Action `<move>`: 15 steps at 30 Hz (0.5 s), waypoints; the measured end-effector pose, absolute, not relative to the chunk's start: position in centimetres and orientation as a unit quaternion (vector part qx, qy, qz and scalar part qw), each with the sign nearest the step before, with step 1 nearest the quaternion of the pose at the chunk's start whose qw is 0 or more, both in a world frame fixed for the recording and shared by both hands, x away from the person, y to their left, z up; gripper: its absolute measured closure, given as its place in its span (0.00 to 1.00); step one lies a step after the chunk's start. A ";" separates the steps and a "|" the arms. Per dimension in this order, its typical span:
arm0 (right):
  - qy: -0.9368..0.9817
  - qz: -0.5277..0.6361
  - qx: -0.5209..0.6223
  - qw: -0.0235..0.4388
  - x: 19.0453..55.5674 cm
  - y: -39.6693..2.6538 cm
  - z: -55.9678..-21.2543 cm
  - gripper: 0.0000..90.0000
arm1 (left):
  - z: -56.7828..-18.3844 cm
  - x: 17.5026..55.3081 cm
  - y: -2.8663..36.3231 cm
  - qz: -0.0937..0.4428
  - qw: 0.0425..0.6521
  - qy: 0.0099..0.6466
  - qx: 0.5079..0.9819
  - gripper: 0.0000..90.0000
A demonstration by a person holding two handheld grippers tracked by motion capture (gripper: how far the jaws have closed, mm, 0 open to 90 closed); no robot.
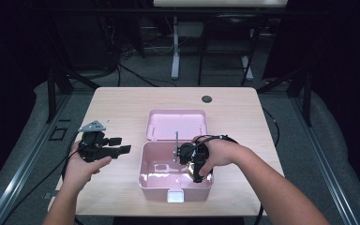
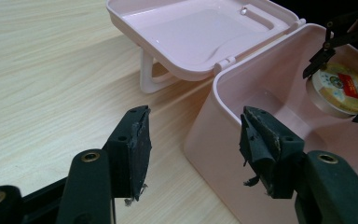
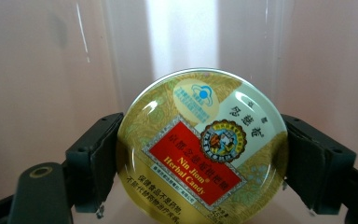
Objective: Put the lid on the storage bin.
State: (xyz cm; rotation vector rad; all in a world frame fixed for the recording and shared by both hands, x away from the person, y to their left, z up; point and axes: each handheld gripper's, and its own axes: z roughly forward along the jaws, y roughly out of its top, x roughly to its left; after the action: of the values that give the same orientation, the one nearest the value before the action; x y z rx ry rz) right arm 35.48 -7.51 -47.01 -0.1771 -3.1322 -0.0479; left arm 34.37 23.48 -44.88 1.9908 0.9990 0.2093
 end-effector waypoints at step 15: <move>-0.996 -0.013 -0.087 0.009 35.9 -7.5 -48.6 0.22 | -44.9 34.4 23.5 0.083 0.436 0.403 0.800 0.48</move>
State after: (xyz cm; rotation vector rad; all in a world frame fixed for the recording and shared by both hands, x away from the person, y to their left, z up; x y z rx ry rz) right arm 35.90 -7.49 -48.62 -0.2721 -3.1110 -0.0414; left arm 34.40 23.50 -44.93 1.9900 1.0037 0.2069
